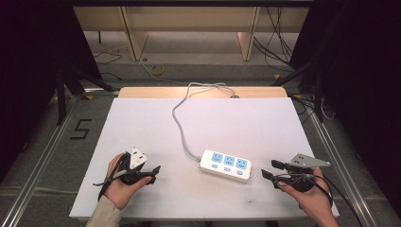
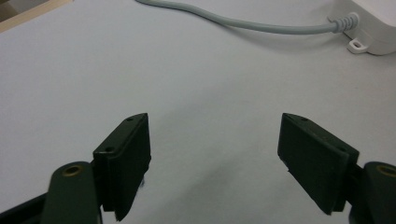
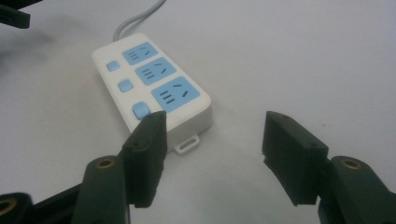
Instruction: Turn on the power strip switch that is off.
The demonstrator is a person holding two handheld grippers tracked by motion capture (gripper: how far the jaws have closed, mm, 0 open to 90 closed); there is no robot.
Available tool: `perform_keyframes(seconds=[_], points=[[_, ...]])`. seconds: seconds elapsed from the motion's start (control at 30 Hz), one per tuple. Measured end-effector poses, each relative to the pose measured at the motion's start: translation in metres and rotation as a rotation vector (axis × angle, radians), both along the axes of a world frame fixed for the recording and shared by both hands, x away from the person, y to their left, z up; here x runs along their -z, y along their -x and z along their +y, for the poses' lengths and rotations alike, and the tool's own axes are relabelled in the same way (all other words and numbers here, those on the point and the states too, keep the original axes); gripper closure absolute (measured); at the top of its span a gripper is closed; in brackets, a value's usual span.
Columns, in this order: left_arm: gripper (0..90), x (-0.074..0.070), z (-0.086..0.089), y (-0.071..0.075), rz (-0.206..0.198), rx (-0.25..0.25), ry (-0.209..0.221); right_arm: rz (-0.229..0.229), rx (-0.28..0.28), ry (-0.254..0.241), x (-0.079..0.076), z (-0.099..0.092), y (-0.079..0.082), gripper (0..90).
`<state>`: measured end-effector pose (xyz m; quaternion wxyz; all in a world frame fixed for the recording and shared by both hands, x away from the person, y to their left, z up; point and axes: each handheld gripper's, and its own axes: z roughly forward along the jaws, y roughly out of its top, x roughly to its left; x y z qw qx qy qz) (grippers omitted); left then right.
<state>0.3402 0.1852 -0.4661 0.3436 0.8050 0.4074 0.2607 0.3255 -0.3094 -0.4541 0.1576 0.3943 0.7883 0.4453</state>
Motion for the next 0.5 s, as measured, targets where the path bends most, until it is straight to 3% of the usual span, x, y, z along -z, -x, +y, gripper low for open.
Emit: perform_keyframes(seconds=[0.2, 0.27, 0.5], points=[[25.8, 0.000, 0.001, 0.001, -0.005, -0.006, 0.002, 0.013, -0.008, 0.052, -0.008, 0.002, -0.001, 51.2], [25.8, 0.000, 0.001, 0.001, -0.005, -0.006, 0.001, 0.027, -0.011, 0.089, -0.011, 0.002, -0.001, 58.5], [25.9, 0.000, 0.001, 0.000, -0.006, -0.009, 0.000, 0.057, -0.038, 0.134, -0.019, 0.000, -0.004, 83.2]])
